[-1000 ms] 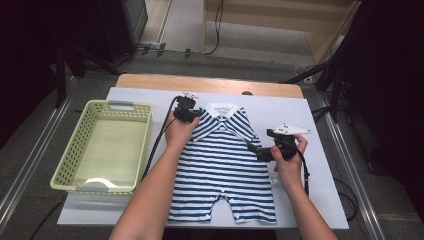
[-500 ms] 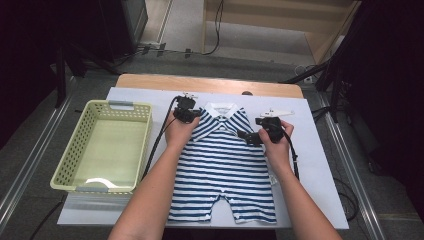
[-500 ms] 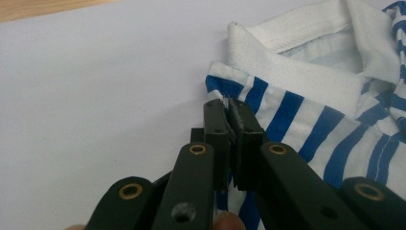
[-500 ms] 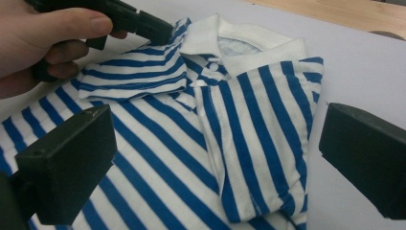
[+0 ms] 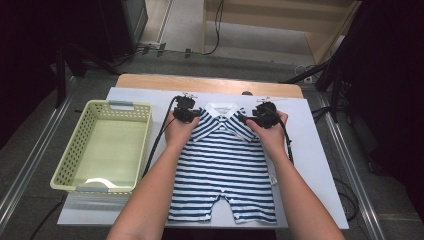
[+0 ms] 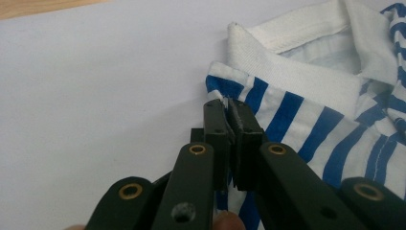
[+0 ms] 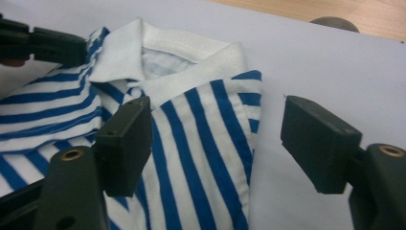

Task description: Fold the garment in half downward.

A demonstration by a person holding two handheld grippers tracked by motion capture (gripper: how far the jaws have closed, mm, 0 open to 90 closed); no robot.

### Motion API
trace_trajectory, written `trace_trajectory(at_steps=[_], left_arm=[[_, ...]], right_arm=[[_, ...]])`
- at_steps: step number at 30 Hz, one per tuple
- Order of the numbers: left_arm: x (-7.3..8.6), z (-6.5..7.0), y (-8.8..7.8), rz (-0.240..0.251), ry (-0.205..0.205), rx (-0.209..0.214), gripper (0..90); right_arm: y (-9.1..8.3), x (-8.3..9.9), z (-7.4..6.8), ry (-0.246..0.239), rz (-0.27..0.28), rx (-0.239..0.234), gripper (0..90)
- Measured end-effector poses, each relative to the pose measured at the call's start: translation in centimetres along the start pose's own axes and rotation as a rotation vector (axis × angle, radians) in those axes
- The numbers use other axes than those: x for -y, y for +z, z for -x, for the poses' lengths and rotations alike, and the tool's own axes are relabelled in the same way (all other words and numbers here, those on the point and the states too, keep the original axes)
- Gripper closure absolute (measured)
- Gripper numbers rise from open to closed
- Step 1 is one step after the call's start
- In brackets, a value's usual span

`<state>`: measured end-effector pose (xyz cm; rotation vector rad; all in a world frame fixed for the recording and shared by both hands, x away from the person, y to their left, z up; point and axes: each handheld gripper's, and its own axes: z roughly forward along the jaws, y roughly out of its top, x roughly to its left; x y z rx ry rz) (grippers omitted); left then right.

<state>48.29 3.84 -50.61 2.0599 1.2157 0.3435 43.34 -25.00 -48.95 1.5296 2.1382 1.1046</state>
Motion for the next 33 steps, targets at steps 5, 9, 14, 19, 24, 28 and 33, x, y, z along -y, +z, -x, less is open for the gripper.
trace_trajectory(at_steps=[5, 9, 14, 19, 24, 28, 33], left_arm=[[0.0, 0.0, 0.0, 0.001, 0.002, -0.003, 87.9], [0.0, 0.0, 0.0, 0.001, -0.002, -0.001, 87.9], [0.0, -0.1, 0.0, 0.000, -0.007, 0.007, 87.9], [0.0, -0.1, 0.0, 0.001, -0.006, 0.006, 87.9], [0.1, 0.2, -0.1, 0.008, 0.025, -0.010, 88.1], [0.0, 0.2, -0.2, -0.003, 0.019, -0.010, 88.4], [-0.6, 0.4, -1.3, 0.039, 0.024, -0.014, 88.7]], right_arm=[[1.0, -0.1, 0.4, 0.022, -0.008, 0.018, 38.5], [2.0, 0.0, 0.9, 0.027, -0.030, 0.036, 45.0], [3.1, 0.3, 1.2, 0.001, -0.058, 0.044, 48.9], [3.1, 0.4, 1.6, 0.032, -0.052, 0.027, 57.3], [3.1, 0.5, 1.4, -0.007, -0.071, 0.000, 76.5], [2.9, 0.5, 1.5, -0.002, -0.083, -0.008, 84.1], [2.0, 0.2, 1.5, -0.029, -0.067, -0.013, 85.3]])
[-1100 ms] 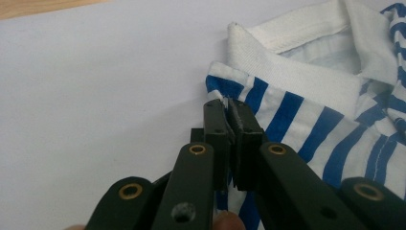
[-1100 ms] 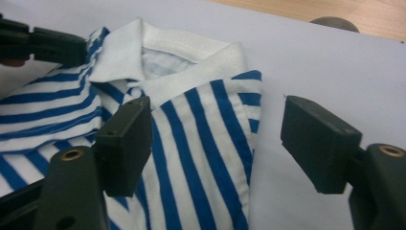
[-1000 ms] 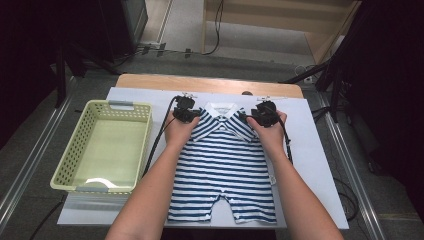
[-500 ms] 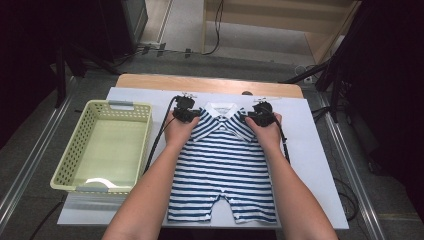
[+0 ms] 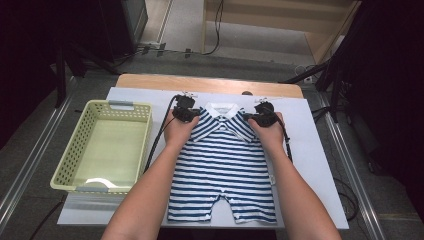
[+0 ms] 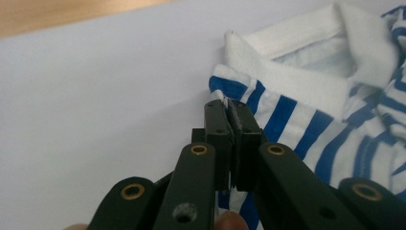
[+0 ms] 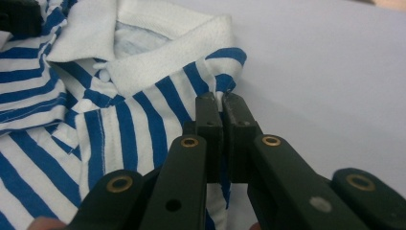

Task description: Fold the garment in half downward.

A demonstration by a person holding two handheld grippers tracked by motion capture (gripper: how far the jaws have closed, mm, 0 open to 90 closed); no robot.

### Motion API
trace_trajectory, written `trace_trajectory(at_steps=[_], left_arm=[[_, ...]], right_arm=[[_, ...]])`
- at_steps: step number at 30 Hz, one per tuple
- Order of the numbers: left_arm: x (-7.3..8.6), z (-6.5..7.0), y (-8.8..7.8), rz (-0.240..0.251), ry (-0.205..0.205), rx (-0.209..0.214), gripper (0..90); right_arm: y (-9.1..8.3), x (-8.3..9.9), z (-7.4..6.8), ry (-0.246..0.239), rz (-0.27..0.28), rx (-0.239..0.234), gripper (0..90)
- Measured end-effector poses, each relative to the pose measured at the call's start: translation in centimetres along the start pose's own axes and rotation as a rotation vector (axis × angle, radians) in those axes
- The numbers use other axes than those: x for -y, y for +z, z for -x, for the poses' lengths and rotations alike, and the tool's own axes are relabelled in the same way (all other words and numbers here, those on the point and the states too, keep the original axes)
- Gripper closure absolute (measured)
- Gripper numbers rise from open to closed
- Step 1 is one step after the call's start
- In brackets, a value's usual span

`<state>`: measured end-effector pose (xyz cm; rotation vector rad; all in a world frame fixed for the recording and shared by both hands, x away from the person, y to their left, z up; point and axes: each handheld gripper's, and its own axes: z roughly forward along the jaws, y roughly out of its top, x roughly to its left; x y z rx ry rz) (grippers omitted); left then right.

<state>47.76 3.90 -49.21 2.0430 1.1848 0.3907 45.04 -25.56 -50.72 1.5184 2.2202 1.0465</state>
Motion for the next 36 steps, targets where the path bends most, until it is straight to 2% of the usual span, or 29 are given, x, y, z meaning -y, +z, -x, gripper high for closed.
trace_trajectory(at_steps=[3, 9, 14, 17, 18, 19, 23, 25, 28, 32, 36], left_arm=[[-0.7, 0.2, -1.0, 0.059, 0.012, -0.013, 88.9], [-2.4, 0.2, -2.9, 0.125, 0.012, -0.001, 89.0], [-4.1, 0.3, -4.9, 0.196, 0.009, 0.016, 88.9], [-4.9, 0.6, -6.3, 0.242, 0.022, 0.025, 88.9], [-4.9, 0.6, -6.3, 0.242, 0.022, 0.025, 88.9], [-5.0, 0.9, -7.2, 0.264, 0.036, 0.034, 88.9], [-4.3, 1.8, -8.4, 0.286, 0.066, 0.044, 88.8], [-3.6, 2.1, -8.7, 0.288, 0.073, 0.047, 88.8], [-2.7, 2.3, -9.2, 0.286, 0.075, 0.047, 88.8], [-1.6, 2.8, -9.8, 0.290, 0.088, 0.049, 88.8], [-0.8, 3.3, -10.4, 0.296, 0.099, 0.059, 88.8]], right_arm=[[-0.8, -0.4, 0.1, -0.005, 0.027, 0.007, 85.5], [-3.3, -1.8, 0.7, 0.019, 0.115, 0.001, 85.7], [-5.7, -3.9, 0.3, -0.032, 0.187, 0.017, 85.8], [-7.1, -4.8, 0.0, -0.063, 0.238, 0.025, 85.8], [-7.5, -4.9, -0.1, -0.071, 0.259, 0.021, 85.8], [-8.0, -4.9, -0.2, -0.082, 0.275, 0.019, 85.8], [-8.6, -4.1, -0.5, -0.139, 0.312, -0.007, 85.7], [-8.9, -3.4, -0.7, -0.167, 0.330, -0.004, 85.7], [-9.3, -2.1, -1.2, -0.177, 0.349, -0.003, 85.7], [-9.9, -0.6, -2.0, -0.203, 0.365, -0.030, 85.6], [-10.5, 0.7, -3.1, -0.265, 0.382, -0.011, 85.5]])
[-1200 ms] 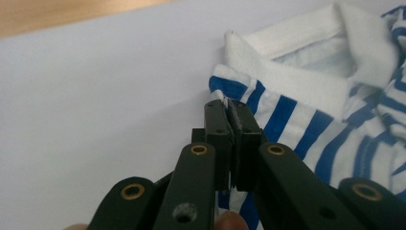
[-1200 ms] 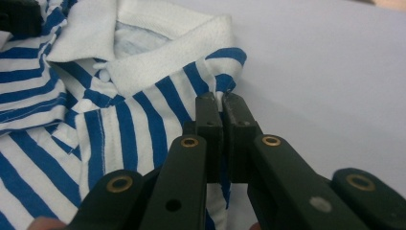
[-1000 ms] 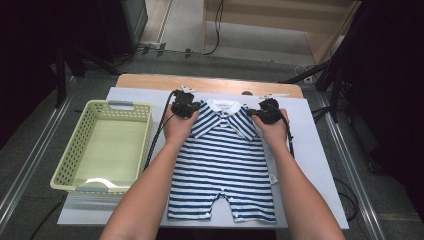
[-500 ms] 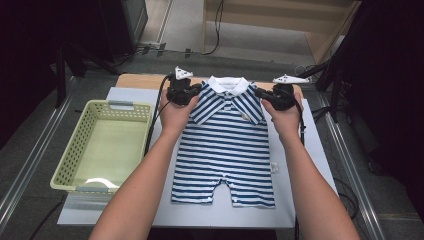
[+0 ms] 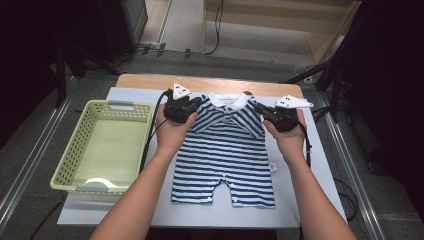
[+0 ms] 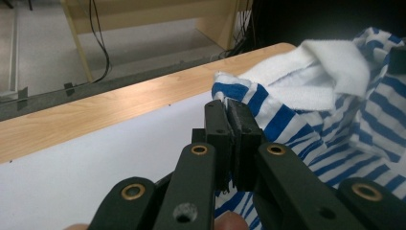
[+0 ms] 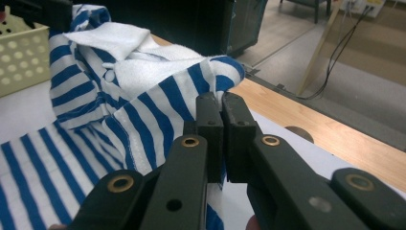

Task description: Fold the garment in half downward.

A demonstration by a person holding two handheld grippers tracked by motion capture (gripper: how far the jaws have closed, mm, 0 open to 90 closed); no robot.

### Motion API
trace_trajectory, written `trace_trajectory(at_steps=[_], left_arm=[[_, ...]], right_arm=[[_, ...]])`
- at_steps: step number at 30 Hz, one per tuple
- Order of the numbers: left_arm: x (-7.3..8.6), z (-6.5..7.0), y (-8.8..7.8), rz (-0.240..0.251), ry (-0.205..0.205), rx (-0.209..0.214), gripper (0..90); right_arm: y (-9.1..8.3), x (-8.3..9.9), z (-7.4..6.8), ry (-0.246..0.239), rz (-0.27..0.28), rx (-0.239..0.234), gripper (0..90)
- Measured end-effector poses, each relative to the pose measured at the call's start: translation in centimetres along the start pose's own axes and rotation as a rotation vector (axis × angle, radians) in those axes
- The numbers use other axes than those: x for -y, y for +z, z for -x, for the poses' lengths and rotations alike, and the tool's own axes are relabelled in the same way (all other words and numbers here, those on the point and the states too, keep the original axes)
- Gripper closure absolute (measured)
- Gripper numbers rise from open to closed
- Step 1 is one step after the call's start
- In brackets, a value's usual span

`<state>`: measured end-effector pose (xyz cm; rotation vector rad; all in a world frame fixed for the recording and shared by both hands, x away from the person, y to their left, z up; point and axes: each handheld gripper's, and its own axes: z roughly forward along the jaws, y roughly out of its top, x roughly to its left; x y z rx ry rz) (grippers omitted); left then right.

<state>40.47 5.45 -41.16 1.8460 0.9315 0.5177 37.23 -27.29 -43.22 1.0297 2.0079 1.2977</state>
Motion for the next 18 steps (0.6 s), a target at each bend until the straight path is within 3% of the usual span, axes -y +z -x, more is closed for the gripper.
trace_trajectory(at_steps=[3, 10, 16, 18], left_arm=[[0.6, 0.7, -1.0, 0.004, 0.033, 0.001, 88.8], [2.1, 2.0, -2.6, 0.023, 0.043, 0.024, 88.7], [3.7, 3.0, -3.4, 0.018, 0.045, 0.041, 88.7], [4.3, 3.4, -3.6, 0.015, 0.068, 0.028, 88.8]], right_arm=[[-0.7, 0.5, -0.9, -0.018, 0.012, -0.001, 85.6], [-1.7, 2.0, -2.5, -0.008, 0.037, -0.005, 85.4], [-2.3, 3.5, -3.9, -0.040, 0.027, -0.002, 85.5], [-2.6, 4.0, -4.2, -0.046, 0.028, -0.002, 85.5]])
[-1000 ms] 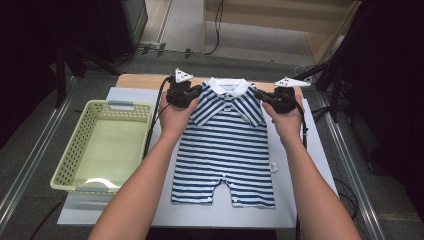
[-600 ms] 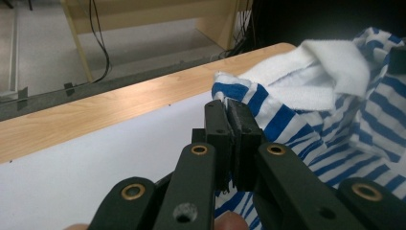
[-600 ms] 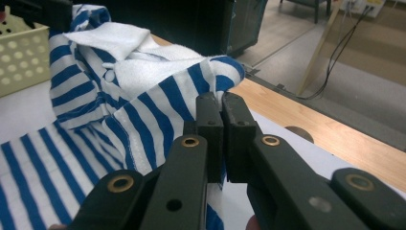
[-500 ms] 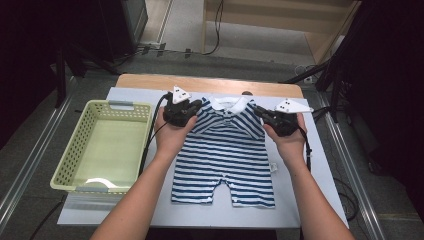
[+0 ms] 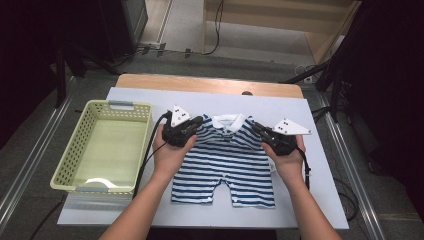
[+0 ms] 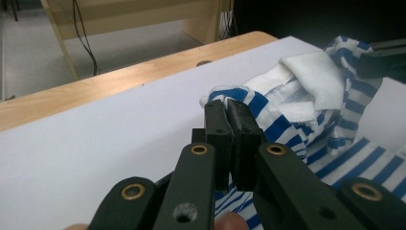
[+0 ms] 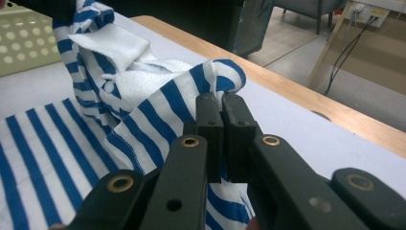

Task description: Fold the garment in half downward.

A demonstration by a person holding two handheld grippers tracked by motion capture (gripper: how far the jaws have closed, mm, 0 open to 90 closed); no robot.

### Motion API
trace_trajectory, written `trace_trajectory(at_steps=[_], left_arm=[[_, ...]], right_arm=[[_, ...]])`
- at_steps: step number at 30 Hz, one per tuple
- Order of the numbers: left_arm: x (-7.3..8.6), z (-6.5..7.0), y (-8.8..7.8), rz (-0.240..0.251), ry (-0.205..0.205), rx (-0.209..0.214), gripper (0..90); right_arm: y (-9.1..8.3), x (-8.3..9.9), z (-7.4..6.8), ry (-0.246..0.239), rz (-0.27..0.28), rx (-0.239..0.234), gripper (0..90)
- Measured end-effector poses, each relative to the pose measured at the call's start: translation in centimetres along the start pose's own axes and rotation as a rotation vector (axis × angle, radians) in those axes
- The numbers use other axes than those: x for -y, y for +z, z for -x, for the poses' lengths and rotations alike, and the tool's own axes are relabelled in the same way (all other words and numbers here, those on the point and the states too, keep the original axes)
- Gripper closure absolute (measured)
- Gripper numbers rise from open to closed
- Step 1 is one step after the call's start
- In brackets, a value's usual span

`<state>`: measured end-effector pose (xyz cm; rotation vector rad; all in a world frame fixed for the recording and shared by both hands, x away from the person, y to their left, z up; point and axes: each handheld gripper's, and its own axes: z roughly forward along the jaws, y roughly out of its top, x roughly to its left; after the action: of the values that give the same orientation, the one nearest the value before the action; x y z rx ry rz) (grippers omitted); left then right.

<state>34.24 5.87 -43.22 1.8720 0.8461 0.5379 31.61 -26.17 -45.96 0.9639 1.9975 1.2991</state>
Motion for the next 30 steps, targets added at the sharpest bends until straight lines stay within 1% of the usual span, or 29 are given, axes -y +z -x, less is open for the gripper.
trace_trajectory(at_steps=[2, 3, 6, 10, 14, 15, 19, 21, 23, 25, 29, 30], left_arm=[[0.3, 0.2, -0.1, -0.003, 0.006, 0.002, 88.7], [0.8, 0.5, -0.3, -0.005, 0.009, 0.009, 88.8], [1.6, 1.0, -0.6, -0.005, 0.012, 0.018, 88.7], [2.5, 1.6, -1.2, -0.015, 0.048, 0.013, 88.7], [3.6, 2.1, -1.7, -0.021, 0.061, 0.023, 88.7], [4.0, 2.3, -1.9, -0.026, 0.073, 0.022, 88.7], [5.0, 2.8, -2.5, -0.031, 0.089, 0.030, 88.7], [5.6, 3.0, -2.6, -0.036, 0.087, 0.038, 88.7], [6.1, 3.2, -2.8, -0.043, 0.098, 0.039, 88.7], [6.6, 3.4, -2.9, -0.046, 0.095, 0.046, 88.7], [7.2, 3.6, -3.2, -0.060, 0.107, 0.060, 88.7], [7.4, 3.7, -3.3, -0.063, 0.104, 0.065, 88.7]], right_arm=[[-0.4, 0.5, -0.4, -0.002, -0.002, -0.001, 85.5], [-0.6, 0.8, -0.6, -0.003, -0.001, -0.003, 85.5], [-1.1, 1.5, -1.0, -0.008, 0.000, -0.007, 85.5], [-1.9, 2.5, -1.8, 0.000, 0.000, -0.011, 85.5], [-2.5, 3.4, -2.7, -0.013, -0.008, -0.017, 85.5], [-2.7, 3.6, -2.9, -0.015, -0.010, -0.019, 85.4], [-3.3, 4.2, -3.9, -0.031, -0.019, -0.031, 85.4], [-3.6, 4.6, -4.3, -0.038, -0.026, -0.037, 85.4], [-3.8, 4.9, -4.6, -0.035, -0.029, -0.041, 85.4], [-4.0, 5.3, -4.8, -0.033, -0.032, -0.041, 85.4], [-4.3, 6.0, -5.2, -0.025, -0.046, -0.047, 85.4], [-4.3, 6.2, -5.3, -0.024, -0.047, -0.050, 85.4]])
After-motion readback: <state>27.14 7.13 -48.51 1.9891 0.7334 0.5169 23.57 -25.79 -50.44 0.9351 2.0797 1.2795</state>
